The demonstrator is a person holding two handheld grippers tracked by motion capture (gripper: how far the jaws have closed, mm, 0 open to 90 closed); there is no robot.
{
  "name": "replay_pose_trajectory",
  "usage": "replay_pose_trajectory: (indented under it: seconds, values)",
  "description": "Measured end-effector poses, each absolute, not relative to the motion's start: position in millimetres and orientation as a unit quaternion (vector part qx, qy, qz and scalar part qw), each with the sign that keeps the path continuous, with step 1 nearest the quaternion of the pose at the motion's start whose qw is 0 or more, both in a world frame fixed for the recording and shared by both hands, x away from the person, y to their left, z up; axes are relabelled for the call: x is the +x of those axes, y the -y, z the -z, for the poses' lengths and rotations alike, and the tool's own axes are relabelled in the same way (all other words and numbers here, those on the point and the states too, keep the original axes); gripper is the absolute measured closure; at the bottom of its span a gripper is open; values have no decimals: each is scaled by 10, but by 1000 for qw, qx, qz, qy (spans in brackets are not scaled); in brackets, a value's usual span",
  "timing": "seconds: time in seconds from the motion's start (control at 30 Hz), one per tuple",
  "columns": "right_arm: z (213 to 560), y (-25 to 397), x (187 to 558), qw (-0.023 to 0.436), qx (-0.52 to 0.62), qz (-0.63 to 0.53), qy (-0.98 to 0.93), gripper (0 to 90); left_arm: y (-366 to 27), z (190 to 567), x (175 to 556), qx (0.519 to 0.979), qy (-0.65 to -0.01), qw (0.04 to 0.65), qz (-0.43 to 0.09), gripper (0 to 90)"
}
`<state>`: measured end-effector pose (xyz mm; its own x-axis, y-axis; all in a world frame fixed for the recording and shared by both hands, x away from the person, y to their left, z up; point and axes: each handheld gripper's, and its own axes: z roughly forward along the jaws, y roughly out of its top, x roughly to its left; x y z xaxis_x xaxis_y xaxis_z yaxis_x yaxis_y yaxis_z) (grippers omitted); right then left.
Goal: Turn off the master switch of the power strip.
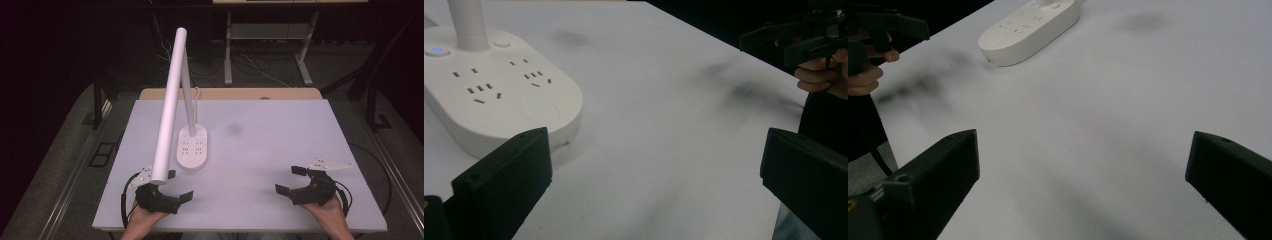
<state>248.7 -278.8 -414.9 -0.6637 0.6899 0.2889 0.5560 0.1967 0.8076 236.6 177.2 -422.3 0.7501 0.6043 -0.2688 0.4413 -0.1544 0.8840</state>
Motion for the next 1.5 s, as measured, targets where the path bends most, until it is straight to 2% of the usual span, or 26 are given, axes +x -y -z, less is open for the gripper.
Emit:
replay_pose_trajectory:
  seconds: [0.6, 1.5]
  values:
    - [4160, 2805, 2468, 57, 415, -467, -779, 3, -1808, 4185, 2358, 760, -347, 545, -77, 0]
    - [4148, 2835, 2459, 72, 412, -464, -781, 3, -1902, 3945, 2521, 776, -337, 529, -65, 0]
